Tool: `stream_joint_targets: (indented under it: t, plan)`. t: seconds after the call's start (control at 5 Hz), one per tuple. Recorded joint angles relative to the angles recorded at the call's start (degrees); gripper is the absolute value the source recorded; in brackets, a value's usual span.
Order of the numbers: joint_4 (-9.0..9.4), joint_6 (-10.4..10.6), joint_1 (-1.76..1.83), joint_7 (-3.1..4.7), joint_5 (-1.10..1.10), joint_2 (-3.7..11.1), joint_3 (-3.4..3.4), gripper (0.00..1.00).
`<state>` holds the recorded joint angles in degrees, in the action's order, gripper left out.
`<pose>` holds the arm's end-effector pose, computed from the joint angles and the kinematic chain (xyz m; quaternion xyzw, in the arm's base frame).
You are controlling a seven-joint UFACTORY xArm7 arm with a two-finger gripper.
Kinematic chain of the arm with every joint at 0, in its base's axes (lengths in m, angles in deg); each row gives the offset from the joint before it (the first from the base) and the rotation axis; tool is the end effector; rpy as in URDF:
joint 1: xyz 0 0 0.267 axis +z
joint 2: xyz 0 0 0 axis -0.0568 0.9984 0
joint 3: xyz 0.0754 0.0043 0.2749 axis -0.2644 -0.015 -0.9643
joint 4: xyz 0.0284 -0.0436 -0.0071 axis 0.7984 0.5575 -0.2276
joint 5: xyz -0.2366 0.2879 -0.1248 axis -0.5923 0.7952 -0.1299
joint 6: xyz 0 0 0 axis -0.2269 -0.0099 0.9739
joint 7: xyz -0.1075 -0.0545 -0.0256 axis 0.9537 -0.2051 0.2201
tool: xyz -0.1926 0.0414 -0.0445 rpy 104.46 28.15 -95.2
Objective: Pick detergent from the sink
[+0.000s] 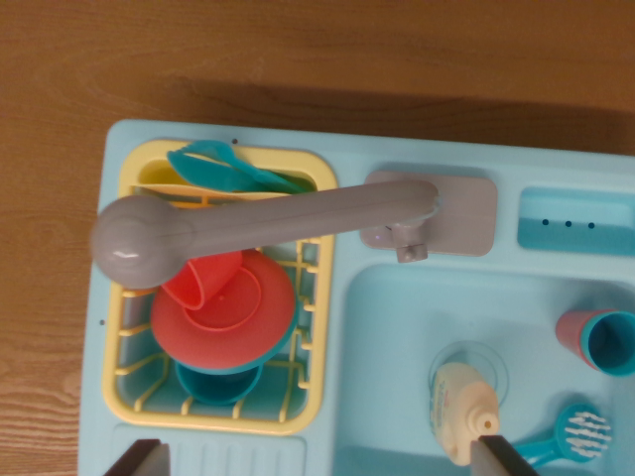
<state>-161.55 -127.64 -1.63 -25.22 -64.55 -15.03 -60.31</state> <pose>0.5187 0.0313 0.3094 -0.9996 -0.0264 -0.0005 0.0119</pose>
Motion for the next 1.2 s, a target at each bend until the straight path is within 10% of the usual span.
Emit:
stream_joint_targets:
  t: [1.2]
  plan:
    - [5.31, 5.3, -0.92, 2.23, 0.69, 1.20, 1.12, 0.00]
